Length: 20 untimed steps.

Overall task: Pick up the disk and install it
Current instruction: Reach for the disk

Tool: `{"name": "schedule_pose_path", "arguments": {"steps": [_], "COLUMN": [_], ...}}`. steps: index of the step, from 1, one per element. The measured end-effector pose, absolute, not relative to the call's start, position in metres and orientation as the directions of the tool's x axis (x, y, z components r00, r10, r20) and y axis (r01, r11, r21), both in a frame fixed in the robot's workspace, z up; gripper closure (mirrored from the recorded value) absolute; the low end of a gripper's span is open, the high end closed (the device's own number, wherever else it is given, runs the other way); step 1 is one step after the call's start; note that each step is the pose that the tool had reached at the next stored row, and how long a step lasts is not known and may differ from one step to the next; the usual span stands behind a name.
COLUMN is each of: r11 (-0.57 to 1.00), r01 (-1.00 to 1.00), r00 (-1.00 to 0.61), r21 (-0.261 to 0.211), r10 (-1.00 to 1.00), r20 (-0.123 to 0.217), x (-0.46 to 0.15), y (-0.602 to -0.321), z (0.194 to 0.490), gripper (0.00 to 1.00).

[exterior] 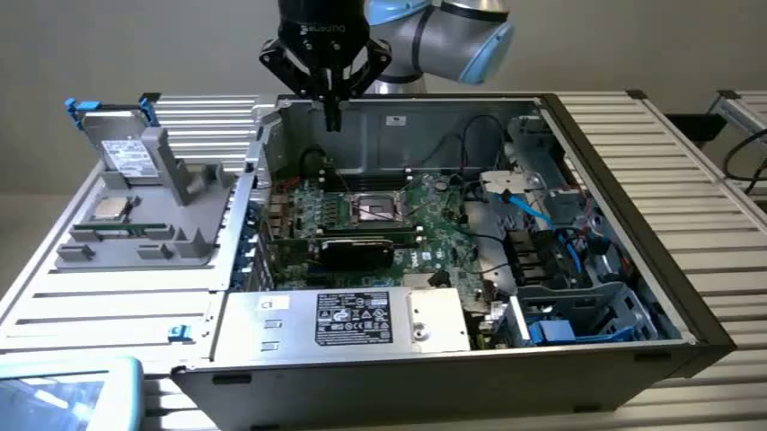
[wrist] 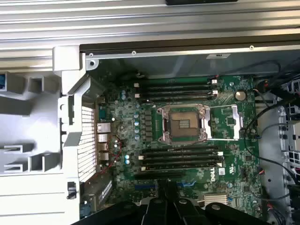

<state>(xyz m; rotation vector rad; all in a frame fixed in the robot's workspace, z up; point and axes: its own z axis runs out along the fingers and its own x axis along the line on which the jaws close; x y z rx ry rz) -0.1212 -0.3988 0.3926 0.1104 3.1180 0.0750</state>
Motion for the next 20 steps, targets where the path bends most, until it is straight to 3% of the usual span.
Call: {"name": "schedule_pose_path", "arguments": {"steps": [20], "r11": [0.996], "r01": [0.07], "r00": [-0.997], "r21": [0.049], "r10": [0.071], "r20": [-0.02], "x": [-0.144], "y": [-0.398], "z": [0.393], "gripper": [0.89]}}
